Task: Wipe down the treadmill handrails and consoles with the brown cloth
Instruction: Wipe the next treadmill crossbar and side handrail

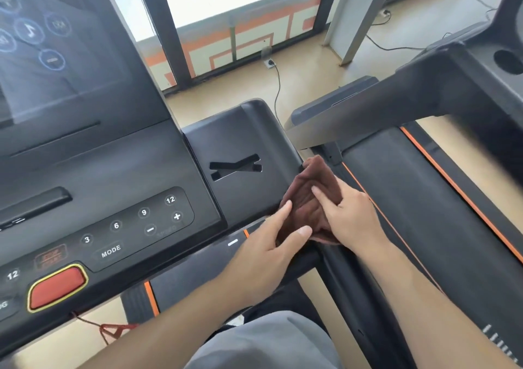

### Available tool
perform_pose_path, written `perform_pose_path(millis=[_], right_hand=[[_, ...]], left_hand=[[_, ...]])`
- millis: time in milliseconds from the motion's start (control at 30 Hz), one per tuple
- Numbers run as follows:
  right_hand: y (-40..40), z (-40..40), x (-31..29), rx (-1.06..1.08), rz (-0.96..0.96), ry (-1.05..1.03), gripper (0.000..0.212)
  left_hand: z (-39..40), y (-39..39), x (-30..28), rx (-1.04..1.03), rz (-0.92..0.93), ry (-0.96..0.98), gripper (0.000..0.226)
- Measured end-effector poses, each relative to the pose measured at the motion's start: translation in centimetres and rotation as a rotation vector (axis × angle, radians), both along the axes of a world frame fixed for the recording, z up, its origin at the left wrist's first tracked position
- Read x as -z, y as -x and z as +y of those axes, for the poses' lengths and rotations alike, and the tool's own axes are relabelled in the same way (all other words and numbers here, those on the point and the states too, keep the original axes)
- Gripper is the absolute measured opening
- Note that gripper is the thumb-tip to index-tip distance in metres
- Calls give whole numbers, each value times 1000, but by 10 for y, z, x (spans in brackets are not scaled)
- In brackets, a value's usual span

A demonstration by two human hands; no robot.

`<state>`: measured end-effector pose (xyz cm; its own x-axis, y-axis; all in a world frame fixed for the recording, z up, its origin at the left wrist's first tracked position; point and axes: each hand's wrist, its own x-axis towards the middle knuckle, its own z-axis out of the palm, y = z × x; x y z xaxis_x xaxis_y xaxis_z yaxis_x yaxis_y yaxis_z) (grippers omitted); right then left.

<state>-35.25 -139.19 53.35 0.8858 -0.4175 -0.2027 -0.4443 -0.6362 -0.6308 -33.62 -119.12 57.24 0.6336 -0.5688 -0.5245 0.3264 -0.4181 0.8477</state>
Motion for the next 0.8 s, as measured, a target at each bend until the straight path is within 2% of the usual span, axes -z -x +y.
perform_pose_path(millis=[67,133,267,400,600,667,800], right_hand=[[-11,9,-5,-133,45,51,47],[-27,20,-5,-312,42,86,56],[-67,41,16,-741,-93,482,63],[-119,77,18,-1086,-125,475,68],[-209,85,9,-1119,-98,497,65],[-233,89,-3,-1028,-11,481,59],[-258,70,-17,-718,116,392,54]], left_hand=[[-4,-5,-4,-84,-42,30,74],[-7,-1,-11,-178,-109,51,75],[2,3,-24,-421,-410,67,85],[12,-28,-32,-516,-461,59,81],[13,-91,-28,-583,-514,-101,77],[6,-104,-28,-591,-502,-128,72],[-5,-113,-34,-543,-494,-126,66]])
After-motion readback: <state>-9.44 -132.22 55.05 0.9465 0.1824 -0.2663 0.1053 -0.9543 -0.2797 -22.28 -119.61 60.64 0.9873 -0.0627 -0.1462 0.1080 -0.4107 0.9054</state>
